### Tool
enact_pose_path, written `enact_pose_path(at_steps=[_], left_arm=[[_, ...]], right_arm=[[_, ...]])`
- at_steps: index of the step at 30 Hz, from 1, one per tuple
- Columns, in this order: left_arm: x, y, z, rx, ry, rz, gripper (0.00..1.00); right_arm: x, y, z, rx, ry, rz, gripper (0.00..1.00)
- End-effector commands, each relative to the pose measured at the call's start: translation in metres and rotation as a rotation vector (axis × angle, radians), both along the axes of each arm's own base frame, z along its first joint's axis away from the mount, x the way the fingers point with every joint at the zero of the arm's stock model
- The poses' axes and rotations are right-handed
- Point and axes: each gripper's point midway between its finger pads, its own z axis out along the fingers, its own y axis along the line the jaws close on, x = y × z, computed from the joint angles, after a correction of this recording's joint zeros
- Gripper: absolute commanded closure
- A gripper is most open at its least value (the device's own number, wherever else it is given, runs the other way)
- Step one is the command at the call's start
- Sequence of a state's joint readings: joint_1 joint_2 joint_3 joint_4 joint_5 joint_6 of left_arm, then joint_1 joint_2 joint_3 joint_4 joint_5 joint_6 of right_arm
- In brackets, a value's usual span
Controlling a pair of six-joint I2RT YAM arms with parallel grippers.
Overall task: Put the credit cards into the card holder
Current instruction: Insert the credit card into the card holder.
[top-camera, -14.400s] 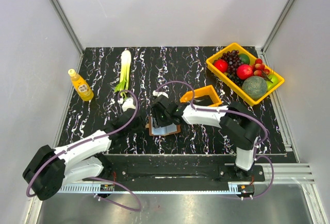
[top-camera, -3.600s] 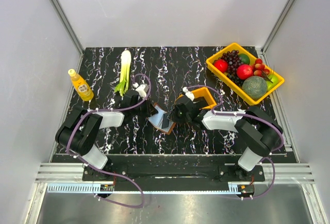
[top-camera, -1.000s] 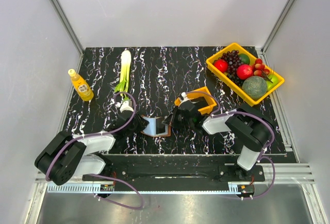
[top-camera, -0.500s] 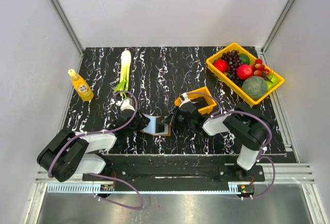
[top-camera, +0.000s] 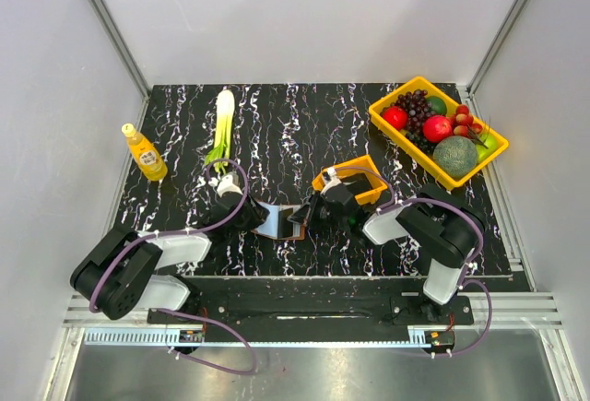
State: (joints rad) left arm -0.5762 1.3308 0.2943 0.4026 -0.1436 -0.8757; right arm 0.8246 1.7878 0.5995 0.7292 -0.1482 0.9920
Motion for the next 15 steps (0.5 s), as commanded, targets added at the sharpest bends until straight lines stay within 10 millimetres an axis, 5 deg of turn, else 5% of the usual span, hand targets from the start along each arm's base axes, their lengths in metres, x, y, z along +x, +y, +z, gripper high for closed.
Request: enact_pose_path(at_steps=[1,7,11,15], left_arm=[[-0.038,0.041,-0.055,0.209,0.198,0.028,0.66],[-0.039,0.039,-0.055,0.203,0.201,0.016,0.64],[-0.038,0.033,-0.053,0.199,0.193,-0.002,0.63],[-0.038,0.028,-0.051,0.192,0.188,-0.011,0.62]], right_arm=[[0.002,0.002,0.013,0.018,-0.045,-0.003,1.00],[0.009,-0.010,0.022,-0.032,-0.090,-0.047,1.00],[0.023,-0.024,0.046,-0.123,-0.171,-0.098,1.00],[0.027,-0.012,0.054,-0.147,-0.175,-0.050,1.00]])
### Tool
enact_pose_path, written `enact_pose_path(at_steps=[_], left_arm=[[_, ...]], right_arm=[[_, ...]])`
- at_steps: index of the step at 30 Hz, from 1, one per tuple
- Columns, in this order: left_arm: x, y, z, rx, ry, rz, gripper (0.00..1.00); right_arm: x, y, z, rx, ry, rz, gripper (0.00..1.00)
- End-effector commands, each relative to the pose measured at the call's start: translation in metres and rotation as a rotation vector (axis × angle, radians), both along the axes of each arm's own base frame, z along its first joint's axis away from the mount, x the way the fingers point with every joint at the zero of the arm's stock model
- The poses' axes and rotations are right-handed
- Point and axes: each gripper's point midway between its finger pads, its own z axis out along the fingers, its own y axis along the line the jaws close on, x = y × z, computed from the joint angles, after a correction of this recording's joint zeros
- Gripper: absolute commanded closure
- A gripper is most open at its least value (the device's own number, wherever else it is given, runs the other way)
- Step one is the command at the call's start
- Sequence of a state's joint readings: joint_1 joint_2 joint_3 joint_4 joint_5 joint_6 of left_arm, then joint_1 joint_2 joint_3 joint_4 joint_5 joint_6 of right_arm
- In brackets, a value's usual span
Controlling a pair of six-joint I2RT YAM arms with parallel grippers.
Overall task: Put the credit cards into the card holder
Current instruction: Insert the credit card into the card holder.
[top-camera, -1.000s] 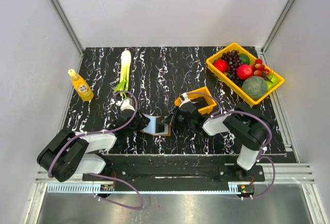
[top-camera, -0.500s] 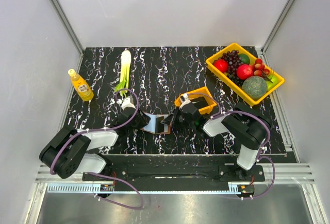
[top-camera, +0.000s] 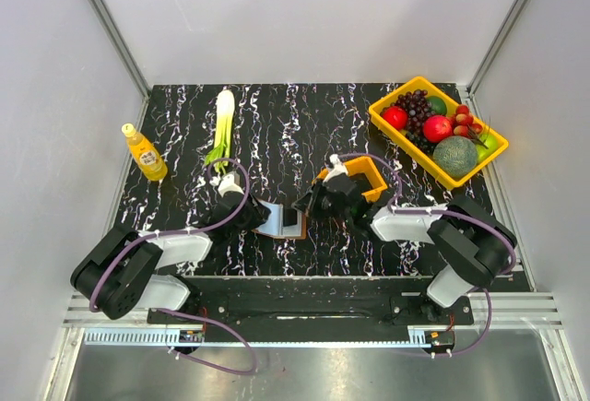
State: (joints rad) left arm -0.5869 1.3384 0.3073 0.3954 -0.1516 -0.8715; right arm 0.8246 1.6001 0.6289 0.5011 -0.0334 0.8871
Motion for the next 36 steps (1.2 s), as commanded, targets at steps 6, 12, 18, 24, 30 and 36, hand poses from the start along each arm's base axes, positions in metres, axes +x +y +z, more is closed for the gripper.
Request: enact_pose_path(at_steps=[6,12,18,24,30,36], left_arm=[[-0.039,0.031,-0.048,0.166,0.189,0.011,0.56],[-0.034,0.039,-0.036,0.198,0.169,0.042,0.45],[-0.029,0.050,-0.008,0.257,0.137,0.078,0.34],[-0.018,0.067,0.043,0.324,0.025,0.106,0.37],[-0.015,0.053,0.051,0.317,0.015,0.016,0.39],[-0.011,0.014,0.097,0.134,-0.148,-0.126,0.46]], right_arm=[[0.017,0.025,-0.009,-0.033,0.031,0.008,1.00],[0.017,0.027,-0.029,-0.068,0.074,0.014,1.00],[0.016,0.029,-0.031,-0.092,0.080,0.018,1.00],[0.015,0.031,-0.022,-0.130,0.050,0.032,1.00],[0.016,0.036,-0.012,-0.144,0.018,0.028,1.00],[0.017,0.036,-0.009,-0.160,0.005,0.023,1.00]])
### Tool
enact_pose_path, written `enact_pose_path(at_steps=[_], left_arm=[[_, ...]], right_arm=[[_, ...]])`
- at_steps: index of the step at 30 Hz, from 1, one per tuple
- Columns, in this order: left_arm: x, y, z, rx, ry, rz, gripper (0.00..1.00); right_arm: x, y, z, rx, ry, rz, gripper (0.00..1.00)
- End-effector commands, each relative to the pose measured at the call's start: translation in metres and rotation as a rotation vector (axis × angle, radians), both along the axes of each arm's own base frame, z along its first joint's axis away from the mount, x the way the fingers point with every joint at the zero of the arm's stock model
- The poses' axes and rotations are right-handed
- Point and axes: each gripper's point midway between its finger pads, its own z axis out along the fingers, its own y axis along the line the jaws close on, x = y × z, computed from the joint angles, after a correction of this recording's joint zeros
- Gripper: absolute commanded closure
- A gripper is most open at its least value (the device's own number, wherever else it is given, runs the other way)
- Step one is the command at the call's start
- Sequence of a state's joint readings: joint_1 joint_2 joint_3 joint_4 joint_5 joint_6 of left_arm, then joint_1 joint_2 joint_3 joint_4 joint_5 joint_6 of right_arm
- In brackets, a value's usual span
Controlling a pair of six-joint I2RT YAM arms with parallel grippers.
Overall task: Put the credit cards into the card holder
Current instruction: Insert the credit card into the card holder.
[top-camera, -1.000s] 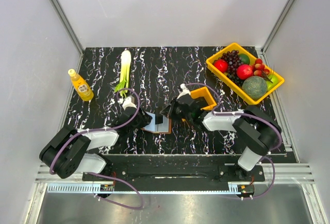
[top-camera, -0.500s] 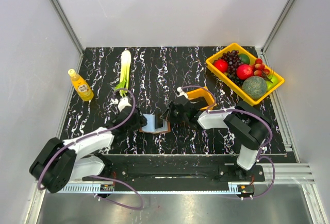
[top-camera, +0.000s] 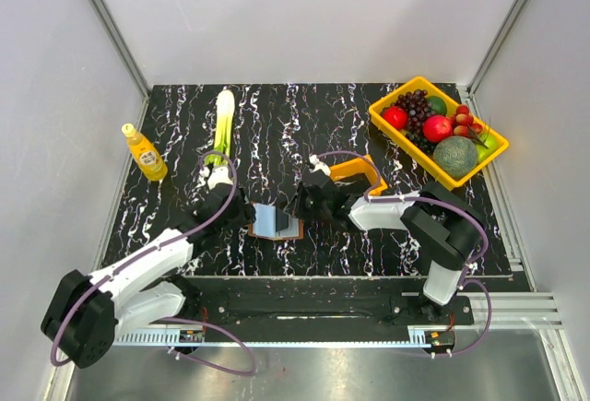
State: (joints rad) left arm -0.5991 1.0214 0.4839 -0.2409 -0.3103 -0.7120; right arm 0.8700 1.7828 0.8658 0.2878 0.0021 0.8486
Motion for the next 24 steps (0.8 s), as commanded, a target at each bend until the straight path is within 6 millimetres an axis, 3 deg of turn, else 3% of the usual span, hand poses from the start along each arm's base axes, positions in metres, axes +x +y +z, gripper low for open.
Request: enact_pose_path(at_steps=[1,3,6,12,19,24], left_arm=[[0.009,-0.041,0.054,-0.173,-0.160,-0.180,0.49],[0.006,-0.053,0.052,-0.194,-0.131,-0.237,0.60],[0.003,-0.054,0.028,-0.174,-0.051,-0.240,0.80],[-0.009,-0.056,-0.012,-0.169,0.043,-0.255,0.87],[-0.019,-0.024,-0.053,-0.054,0.129,-0.130,0.97],[-0.020,-0.028,-0.063,-0.062,0.157,-0.126,0.99]], right_arm=[[0.006,0.003,0.020,-0.009,-0.060,-0.010,1.00],[0.007,0.002,0.019,-0.014,-0.062,-0.013,1.00],[0.007,0.001,0.018,-0.016,-0.062,-0.014,1.00],[0.007,0.000,0.022,-0.013,-0.067,-0.018,1.00],[0.007,-0.001,0.026,-0.004,-0.073,-0.021,1.00],[0.005,0.002,0.033,0.046,-0.084,-0.012,1.00]])
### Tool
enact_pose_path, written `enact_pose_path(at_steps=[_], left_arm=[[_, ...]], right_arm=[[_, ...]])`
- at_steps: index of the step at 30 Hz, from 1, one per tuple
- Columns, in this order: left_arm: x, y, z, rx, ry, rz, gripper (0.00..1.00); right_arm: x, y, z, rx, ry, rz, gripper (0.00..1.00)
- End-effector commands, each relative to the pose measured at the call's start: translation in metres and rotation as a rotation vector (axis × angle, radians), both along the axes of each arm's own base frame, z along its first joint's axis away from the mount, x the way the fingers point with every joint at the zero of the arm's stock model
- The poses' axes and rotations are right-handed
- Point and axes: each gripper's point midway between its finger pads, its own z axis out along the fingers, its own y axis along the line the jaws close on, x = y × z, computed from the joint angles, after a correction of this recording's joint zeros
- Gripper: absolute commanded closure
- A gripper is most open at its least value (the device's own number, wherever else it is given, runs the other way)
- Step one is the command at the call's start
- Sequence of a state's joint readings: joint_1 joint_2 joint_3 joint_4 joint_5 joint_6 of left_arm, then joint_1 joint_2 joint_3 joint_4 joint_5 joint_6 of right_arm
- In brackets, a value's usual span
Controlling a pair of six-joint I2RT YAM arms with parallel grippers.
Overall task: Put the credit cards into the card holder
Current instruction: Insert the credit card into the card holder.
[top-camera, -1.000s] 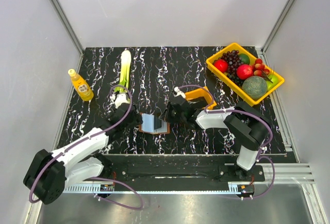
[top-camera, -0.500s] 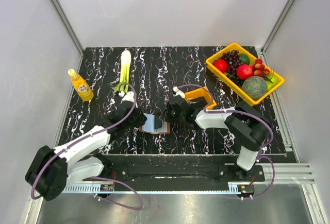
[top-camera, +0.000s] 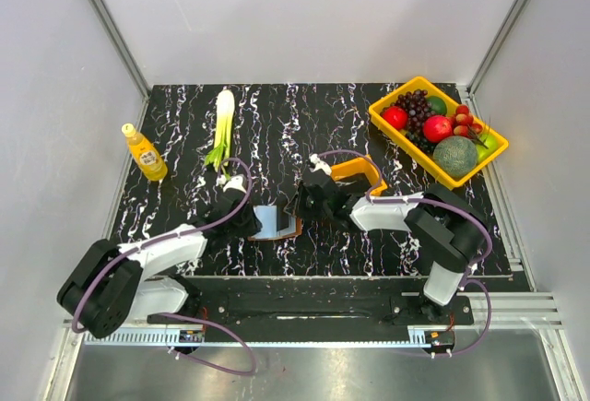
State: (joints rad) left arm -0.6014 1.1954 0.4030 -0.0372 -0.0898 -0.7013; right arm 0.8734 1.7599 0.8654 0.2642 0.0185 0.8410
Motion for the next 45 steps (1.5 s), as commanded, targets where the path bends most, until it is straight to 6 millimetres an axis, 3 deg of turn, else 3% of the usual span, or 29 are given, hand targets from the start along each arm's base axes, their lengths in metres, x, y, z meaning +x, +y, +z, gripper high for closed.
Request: enact_pose_path(at_steps=[1,7,13,25,34,45], left_arm=[[-0.003,0.008,-0.019,0.044,0.034,0.036,0.99],[-0.009,0.015,-0.028,0.068,0.077,0.074,1.00],[-0.015,0.030,-0.020,0.076,0.068,0.158,1.00],[-0.018,0.034,-0.027,0.097,0.098,0.187,1.00],[-0.017,0.033,-0.024,0.094,0.087,0.188,1.00],[-0.017,0.034,-0.022,0.087,0.078,0.190,1.00]], right_arm=[[0.005,0.006,0.029,0.072,-0.079,-0.005,1.00],[-0.001,0.003,0.017,0.083,-0.050,-0.008,1.00],[0.004,-0.001,0.025,0.090,-0.068,-0.029,1.00],[0.002,0.008,0.039,0.175,-0.095,-0.006,1.00],[-0.003,0.014,0.024,0.200,-0.013,-0.008,1.00],[-0.004,0.005,-0.001,0.224,0.071,-0.071,1.00]])
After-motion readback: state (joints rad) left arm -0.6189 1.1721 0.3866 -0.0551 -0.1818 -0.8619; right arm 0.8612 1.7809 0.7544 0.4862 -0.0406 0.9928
